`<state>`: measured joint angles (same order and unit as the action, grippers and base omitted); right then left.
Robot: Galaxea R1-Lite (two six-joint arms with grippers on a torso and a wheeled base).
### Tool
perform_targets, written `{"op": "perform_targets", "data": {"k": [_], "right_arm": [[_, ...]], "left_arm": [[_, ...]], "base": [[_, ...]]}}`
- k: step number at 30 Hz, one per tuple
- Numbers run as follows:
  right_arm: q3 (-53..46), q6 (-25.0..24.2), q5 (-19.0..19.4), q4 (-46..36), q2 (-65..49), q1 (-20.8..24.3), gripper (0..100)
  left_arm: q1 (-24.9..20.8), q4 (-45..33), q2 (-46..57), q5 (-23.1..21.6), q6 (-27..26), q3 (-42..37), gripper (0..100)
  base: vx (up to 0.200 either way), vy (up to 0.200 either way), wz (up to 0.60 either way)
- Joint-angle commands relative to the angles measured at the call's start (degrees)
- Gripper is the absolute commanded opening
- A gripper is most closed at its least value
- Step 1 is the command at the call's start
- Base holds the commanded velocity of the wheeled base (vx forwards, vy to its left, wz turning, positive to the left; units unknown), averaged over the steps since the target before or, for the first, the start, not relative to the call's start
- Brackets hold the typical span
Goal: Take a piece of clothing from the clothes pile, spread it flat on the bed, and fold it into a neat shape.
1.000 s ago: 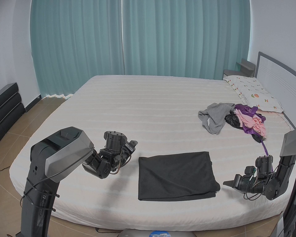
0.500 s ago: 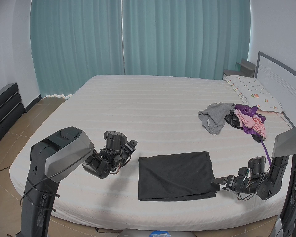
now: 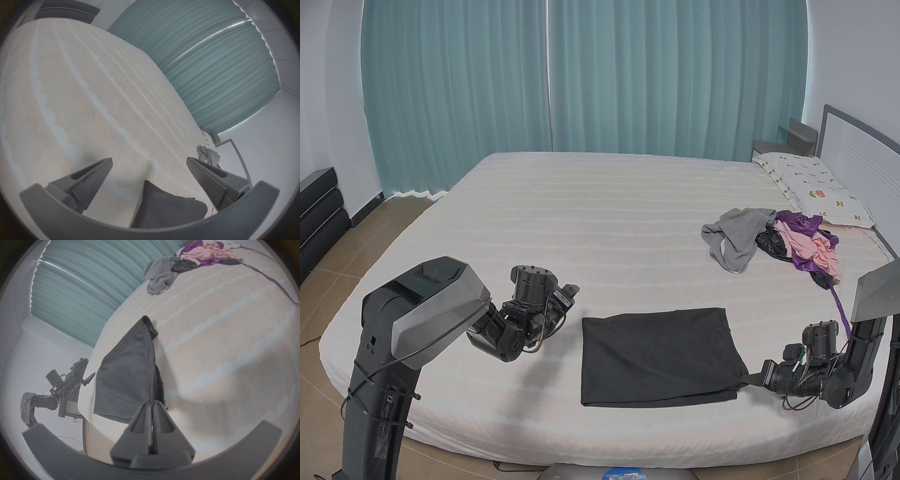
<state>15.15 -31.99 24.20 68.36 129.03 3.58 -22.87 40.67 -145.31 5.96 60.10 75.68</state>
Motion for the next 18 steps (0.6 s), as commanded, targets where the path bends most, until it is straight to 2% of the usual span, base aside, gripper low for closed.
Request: {"op": "perform_targets", "data": {"k": [1, 9, 10, 14, 18], "right_arm": [[-0.7, 0.0, 0.1, 0.0, -1.4, -0.4, 0], [-0.7, 0.3, 0.1, -0.1, -0.4, -0.2, 0], [-0.3, 0.3, 0.1, -0.1, -0.2, -0.2, 100], [2.0, 0.0, 0.2, 0.0, -0.4, -0.5, 100], [9.5, -0.9, 0.1, -1.1, 0.9, -1.6, 100]], "left_arm": [[0.0, -0.1, -0.1, 0.0, 0.0, 0.0, 100], [0.0, -0.2, -0.1, 0.0, 0.0, 0.0, 100], [0.0, -0.2, -0.1, 0.0, 0.0, 0.0, 100], [0.0, -0.2, -0.1, 0.0, 0.0, -0.1, 100], [0.0, 0.0, 0.1, 0.0, 0.0, -0.4, 100]], "base": [[0.000, 0.000, 0.00], [0.000, 0.000, 0.00], [0.000, 0.000, 0.00], [0.000, 0.000, 0.00], [0.000, 0.000, 0.00]]}}
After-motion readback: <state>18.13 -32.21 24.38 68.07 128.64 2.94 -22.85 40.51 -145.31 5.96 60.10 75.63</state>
